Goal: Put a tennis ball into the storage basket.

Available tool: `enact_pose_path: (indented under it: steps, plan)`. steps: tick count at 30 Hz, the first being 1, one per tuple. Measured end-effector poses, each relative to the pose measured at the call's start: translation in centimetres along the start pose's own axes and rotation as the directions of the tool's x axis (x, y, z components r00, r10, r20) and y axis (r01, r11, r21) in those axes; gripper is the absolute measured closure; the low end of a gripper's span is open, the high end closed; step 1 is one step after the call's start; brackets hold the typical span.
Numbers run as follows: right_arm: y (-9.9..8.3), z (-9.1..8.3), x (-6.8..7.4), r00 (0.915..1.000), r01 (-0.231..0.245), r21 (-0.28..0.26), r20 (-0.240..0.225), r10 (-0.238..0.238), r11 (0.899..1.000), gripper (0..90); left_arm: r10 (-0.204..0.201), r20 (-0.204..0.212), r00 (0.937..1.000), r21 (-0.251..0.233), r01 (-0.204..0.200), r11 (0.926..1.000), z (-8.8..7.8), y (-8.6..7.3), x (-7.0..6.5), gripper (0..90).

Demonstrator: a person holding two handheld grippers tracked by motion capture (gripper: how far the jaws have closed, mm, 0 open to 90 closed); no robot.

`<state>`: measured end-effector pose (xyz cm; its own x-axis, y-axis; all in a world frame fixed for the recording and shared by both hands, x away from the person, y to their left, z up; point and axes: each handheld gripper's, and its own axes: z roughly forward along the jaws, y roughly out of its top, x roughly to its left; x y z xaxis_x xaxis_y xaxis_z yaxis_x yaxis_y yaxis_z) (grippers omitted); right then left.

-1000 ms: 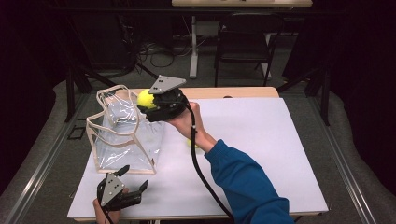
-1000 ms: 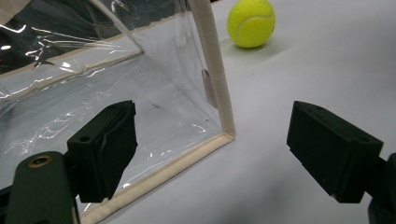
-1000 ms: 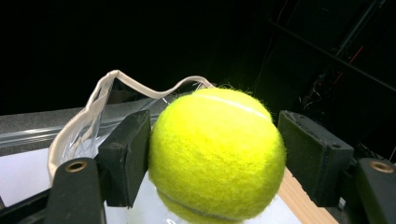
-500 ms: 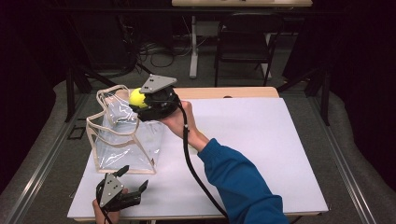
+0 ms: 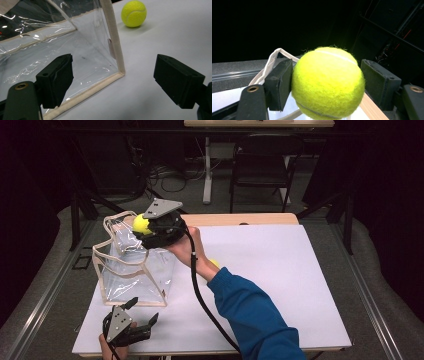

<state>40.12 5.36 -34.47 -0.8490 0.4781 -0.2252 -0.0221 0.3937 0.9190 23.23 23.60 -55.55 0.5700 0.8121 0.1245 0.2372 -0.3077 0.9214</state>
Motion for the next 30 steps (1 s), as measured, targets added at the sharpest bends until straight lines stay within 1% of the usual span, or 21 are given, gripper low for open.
enact_pose_path:
  steps: [8,22,27,29,30]
  plan:
    - [0.5,0.5,0.3,0.9999,0.011,0.012,-0.012,-0.011,1.0,27.4,0.0,0.003,1.0,0.0,0.0,1.0,0.0,0.0,0.0,16.2]
    - [0.9,1.9,0.9,0.9988,0.03,0.064,-0.04,-0.027,0.997,27.3,0.0,0.003,1.0,0.0,0.0,1.0,0.0,0.0,0.0,16.2]
    - [0.8,2.5,1.1,0.9982,0.023,0.084,-0.057,-0.018,0.996,27.3,-0.005,0.002,1.0,0.002,0.005,1.0,0.1,0.0,0.0,16.2]
    - [0.8,2.7,1.1,0.9981,0.025,0.09,-0.059,-0.02,0.996,27.3,0.001,0.002,1.0,0.003,-0.001,1.0,0.1,0.0,0.1,16.2]
    - [0.7,2.9,1.2,0.9977,0.027,0.103,-0.064,-0.021,0.994,27.3,-0.001,0.0,1.0,0.0,0.001,1.0,0.0,0.0,0.1,16.2]
